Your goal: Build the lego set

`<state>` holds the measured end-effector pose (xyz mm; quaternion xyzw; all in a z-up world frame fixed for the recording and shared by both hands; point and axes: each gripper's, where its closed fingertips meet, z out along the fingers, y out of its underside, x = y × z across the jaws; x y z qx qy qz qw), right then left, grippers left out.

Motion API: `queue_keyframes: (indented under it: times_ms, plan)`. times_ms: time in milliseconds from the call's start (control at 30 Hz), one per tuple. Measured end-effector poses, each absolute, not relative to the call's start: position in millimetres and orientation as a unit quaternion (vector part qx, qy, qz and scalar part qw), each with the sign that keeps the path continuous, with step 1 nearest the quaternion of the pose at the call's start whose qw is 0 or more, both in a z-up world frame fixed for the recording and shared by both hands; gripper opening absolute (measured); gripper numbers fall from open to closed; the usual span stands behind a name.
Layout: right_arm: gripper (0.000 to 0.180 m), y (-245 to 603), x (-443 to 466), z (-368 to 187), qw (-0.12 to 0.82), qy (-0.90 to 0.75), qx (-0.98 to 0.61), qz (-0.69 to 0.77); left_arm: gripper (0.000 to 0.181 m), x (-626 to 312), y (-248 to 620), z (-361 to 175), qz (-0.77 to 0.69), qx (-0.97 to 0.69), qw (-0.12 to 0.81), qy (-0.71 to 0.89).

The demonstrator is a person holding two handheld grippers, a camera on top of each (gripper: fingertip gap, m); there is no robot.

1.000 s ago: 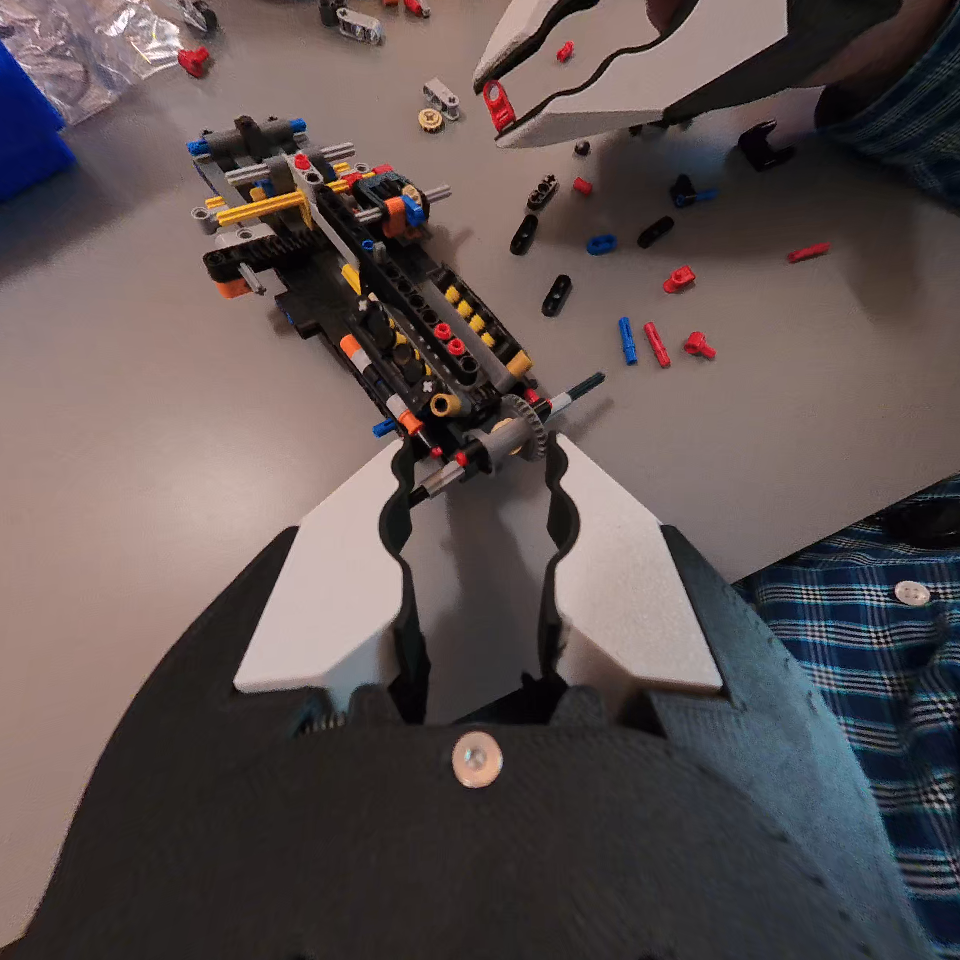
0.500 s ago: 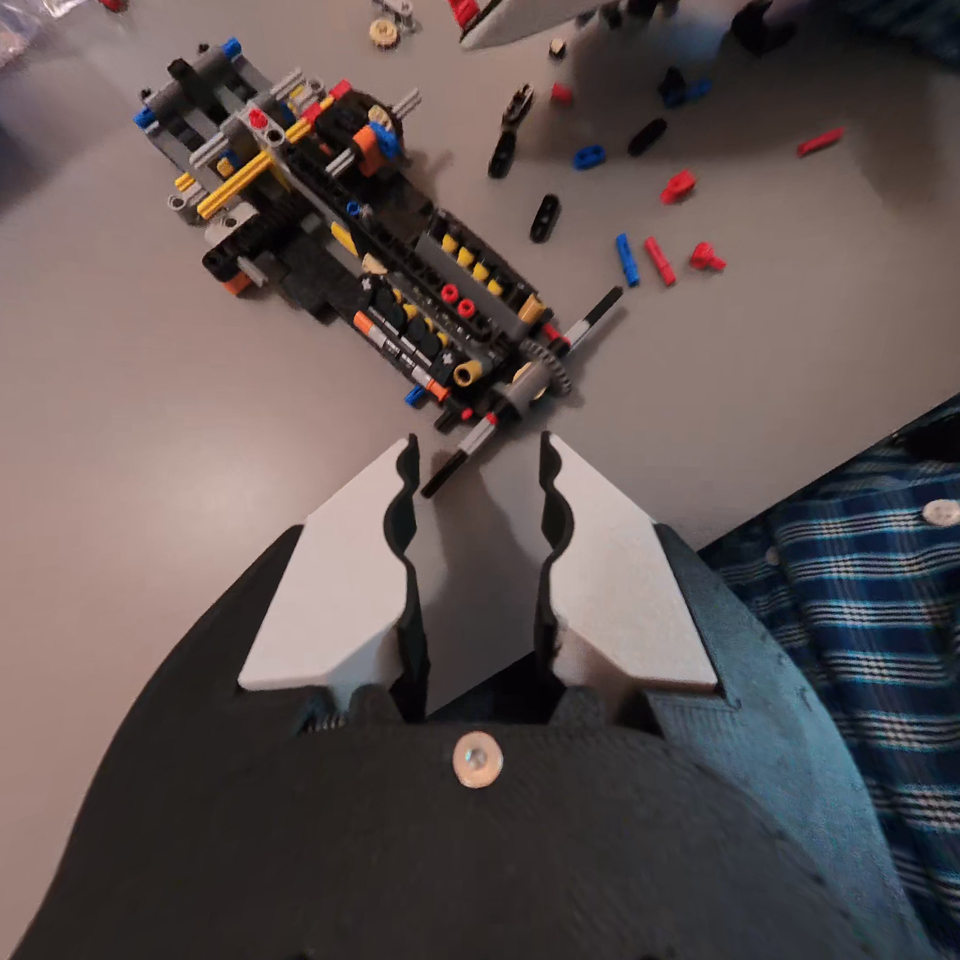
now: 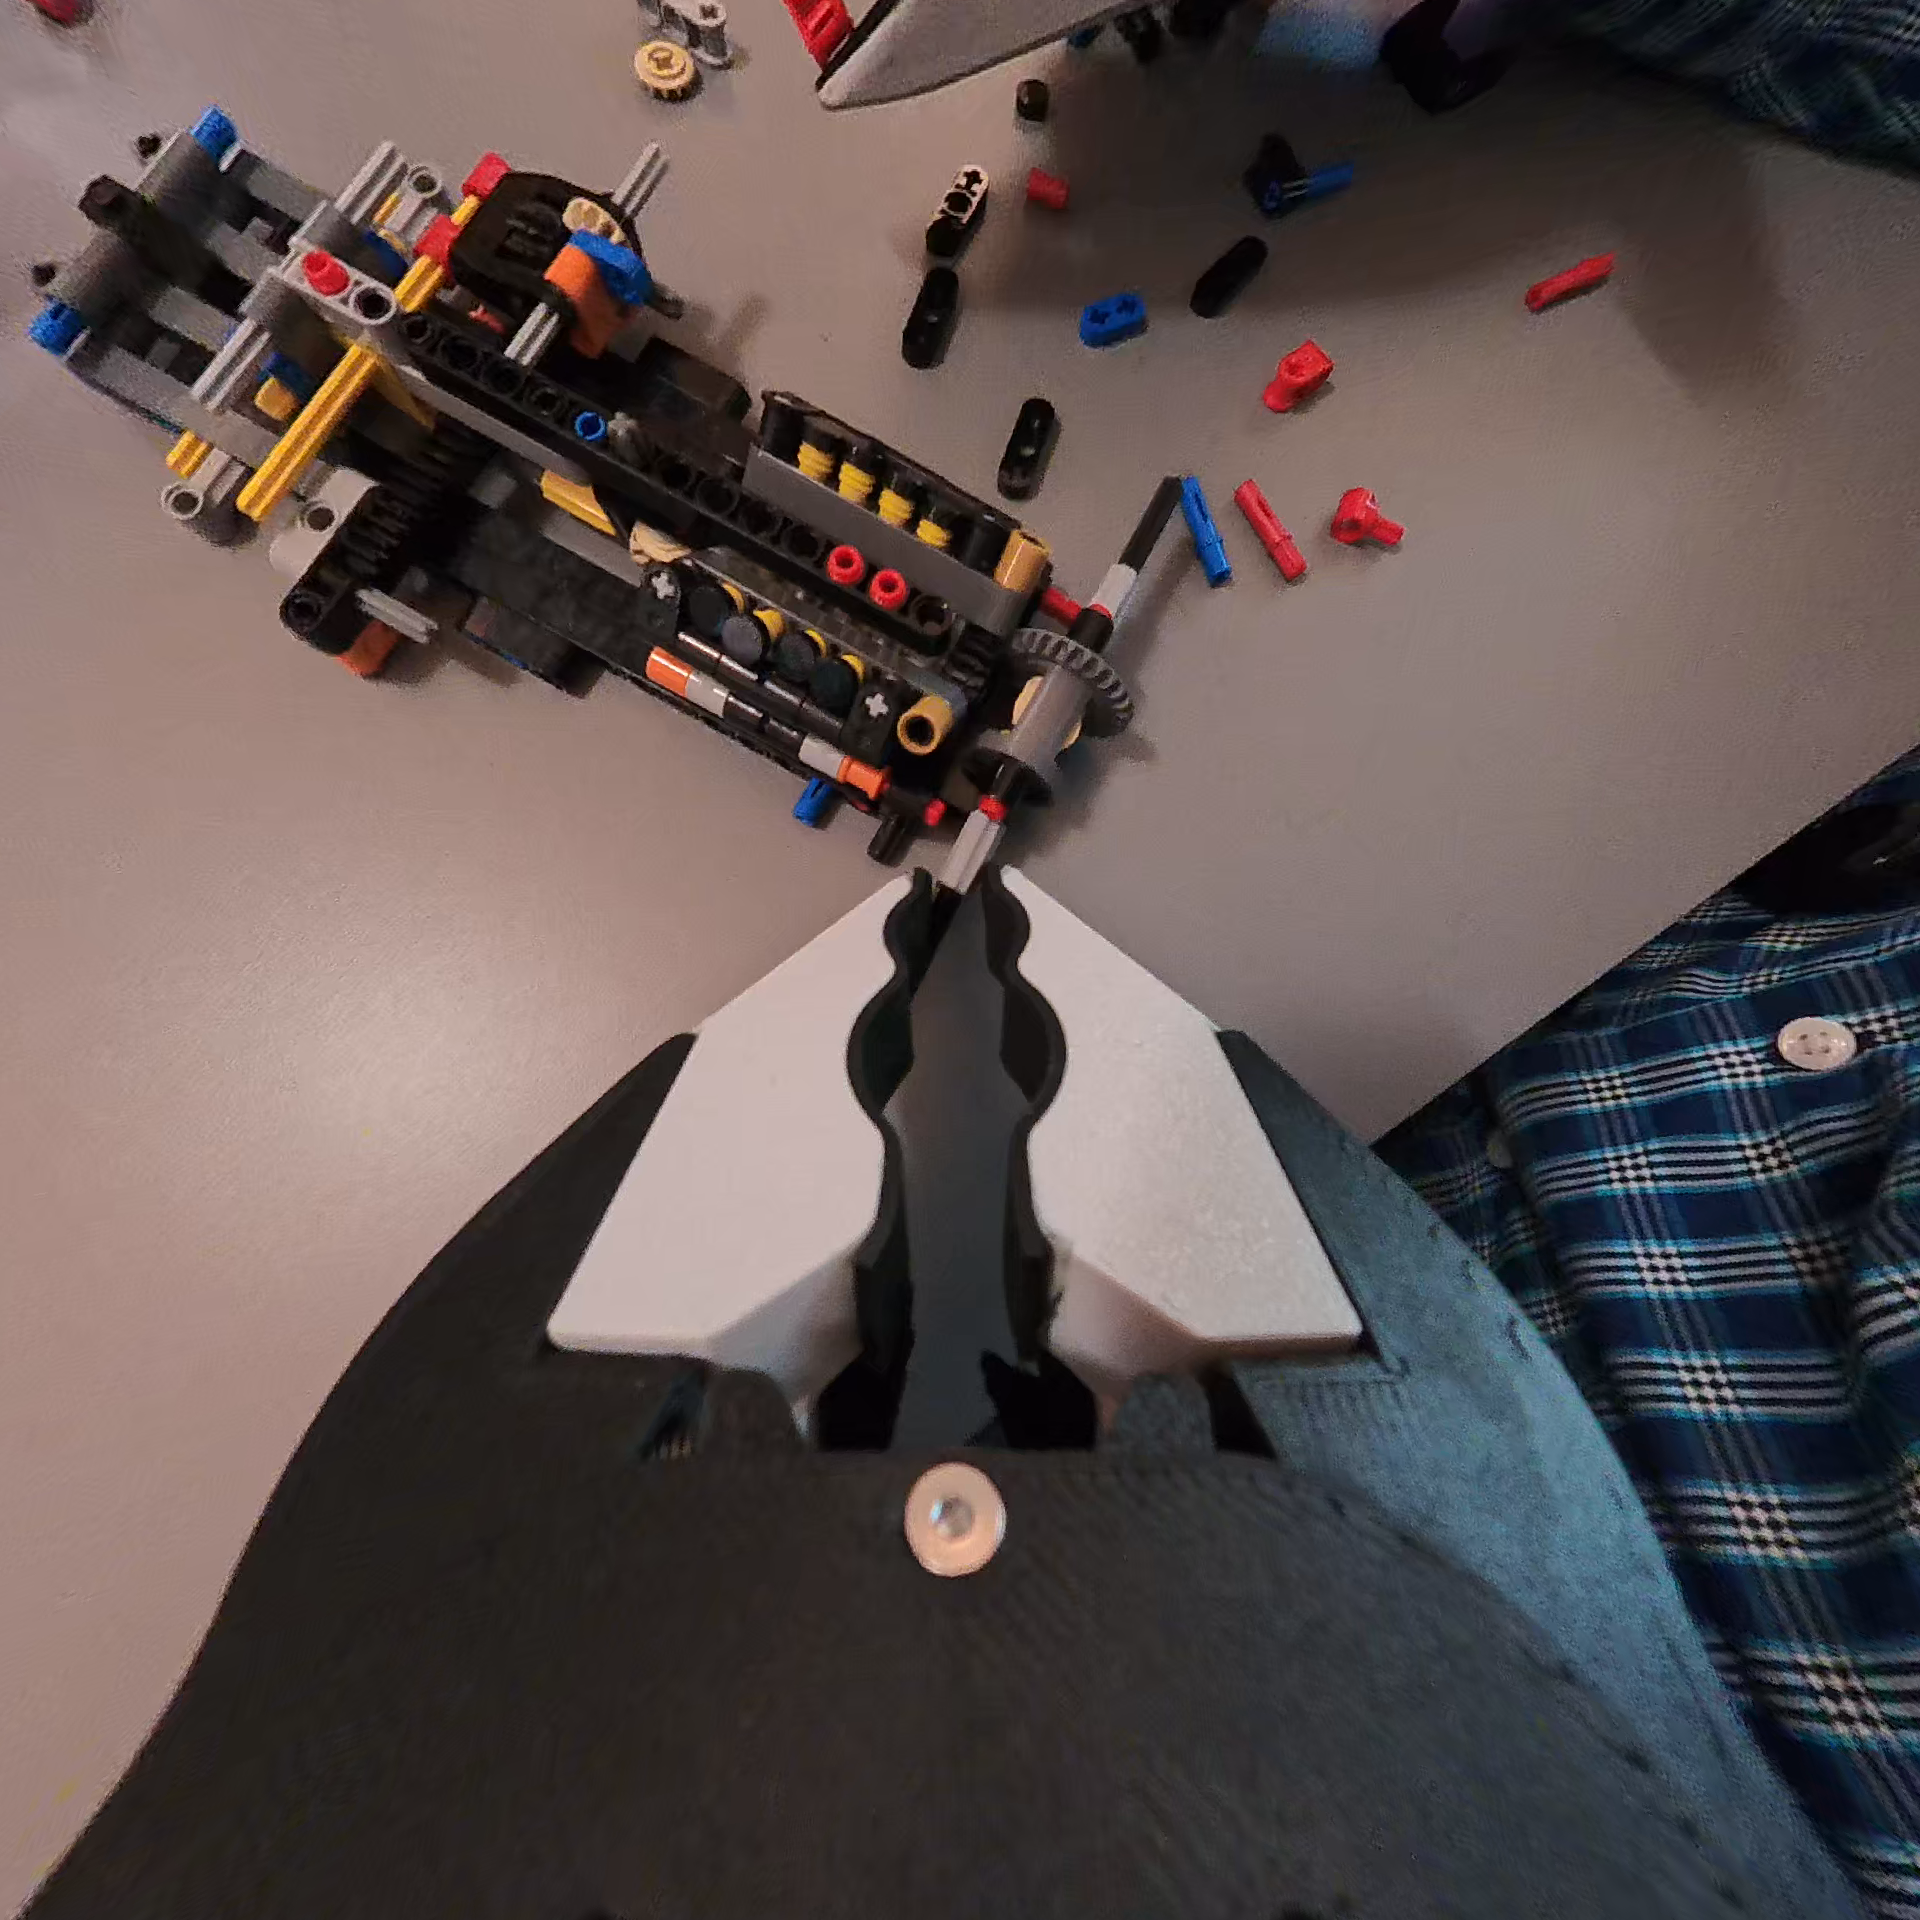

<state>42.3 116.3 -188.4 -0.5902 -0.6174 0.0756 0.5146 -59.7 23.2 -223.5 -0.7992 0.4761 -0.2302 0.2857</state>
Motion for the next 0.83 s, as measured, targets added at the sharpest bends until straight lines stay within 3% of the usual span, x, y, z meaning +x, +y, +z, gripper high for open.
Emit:
queue_keyframes:
  times_ms: [33, 833]
  plan:
    - [0.013, 116.5, 42.4, -188.5, 0.515, -0.617, -0.591, 0.076, 0.007, -58.9, 22.7, -223.7, -0.231, -0.798, 0.286, 0.477]
    - [0.013, 121.8, 45.8, -191.9, 0.518, -0.607, -0.598, 0.081, 0.005, -43.2, 25.3, -202.9, -0.284, -0.783, 0.309, 0.459]
